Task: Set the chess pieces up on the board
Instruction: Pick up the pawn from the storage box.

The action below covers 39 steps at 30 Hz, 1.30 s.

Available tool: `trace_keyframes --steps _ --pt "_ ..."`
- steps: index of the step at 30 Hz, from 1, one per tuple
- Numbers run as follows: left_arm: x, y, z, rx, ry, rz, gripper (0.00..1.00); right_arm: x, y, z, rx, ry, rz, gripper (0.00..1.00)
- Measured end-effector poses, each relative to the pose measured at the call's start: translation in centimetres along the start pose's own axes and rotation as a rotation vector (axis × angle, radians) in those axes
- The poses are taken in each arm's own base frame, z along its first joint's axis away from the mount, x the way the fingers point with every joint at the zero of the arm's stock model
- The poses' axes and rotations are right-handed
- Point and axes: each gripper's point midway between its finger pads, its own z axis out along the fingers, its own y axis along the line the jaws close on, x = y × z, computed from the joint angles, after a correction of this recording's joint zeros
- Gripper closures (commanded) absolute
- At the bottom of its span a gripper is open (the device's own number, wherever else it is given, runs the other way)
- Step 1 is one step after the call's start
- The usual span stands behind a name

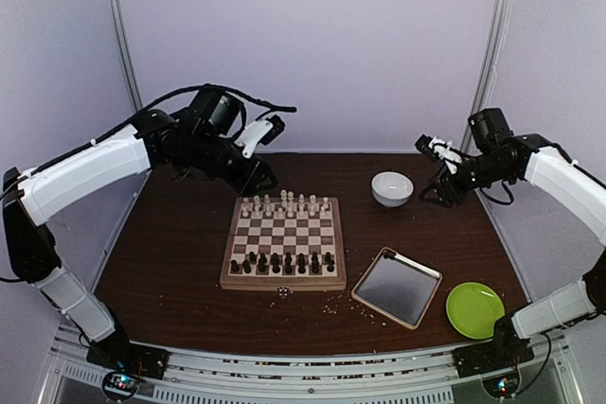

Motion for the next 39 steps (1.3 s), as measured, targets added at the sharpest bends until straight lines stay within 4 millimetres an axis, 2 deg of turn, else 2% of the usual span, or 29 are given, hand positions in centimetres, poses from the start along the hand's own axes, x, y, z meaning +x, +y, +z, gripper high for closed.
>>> trace_keyframes --steps 1,3,5,6,9,10,11,13,15,19,23,29,39 --pt "-0.3 -0.2 0.4 0.012 -0.032 -0.011 0.61 1.4 0.5 1.0 -0.021 0.036 0.008 0.54" --pt "-0.7 -0.3 1.6 0.028 -0.089 -0.036 0.59 3.7 1.5 2.6 -0.057 0.099 0.011 0.57" --pt "-0.3 -0.1 2.8 0.010 -0.122 -0.059 0.56 5.7 2.9 4.1 -0.093 0.164 -0.010 0.60" --pt "0.0 0.1 3.1 -0.011 -0.137 -0.058 0.51 6.6 3.7 4.9 -0.108 0.196 -0.028 0.61" --pt "0.4 0.5 2.5 -0.090 -0.205 -0.014 0.22 8.2 5.2 6.9 -0.121 0.267 -0.091 0.62" --pt "0.0 0.7 1.8 -0.116 -0.244 -0.002 0.06 8.7 5.6 7.6 -0.120 0.295 -0.115 0.62" --pt "-0.4 0.7 1.0 -0.135 -0.281 0.012 0.03 9.3 5.8 8.4 -0.116 0.325 -0.138 0.62" --pt "-2.0 1.5 -1.2 -0.188 -0.380 -0.010 0.02 10.1 6.1 9.8 -0.105 0.374 -0.173 0.62" --pt "-3.3 3.1 -3.3 -0.251 -0.479 -0.061 0.07 10.9 6.1 11.1 -0.092 0.416 -0.199 0.63" --pt "-4.2 4.2 -4.9 -0.286 -0.562 -0.105 0.21 12.5 5.8 12.9 -0.073 0.490 -0.221 0.67" --pt "-4.1 3.8 -4.3 -0.258 -0.561 -0.105 0.26 12.7 5.7 13.8 -0.062 0.518 -0.239 0.73" --pt "-2.7 3.1 -2.4 -0.207 -0.513 -0.118 0.27 11.8 5.5 14.9 -0.043 0.513 -0.264 0.80" --pt "-2.0 2.6 -1.5 -0.169 -0.491 -0.130 0.27 12.4 5.5 15.6 -0.040 0.541 -0.265 0.78"
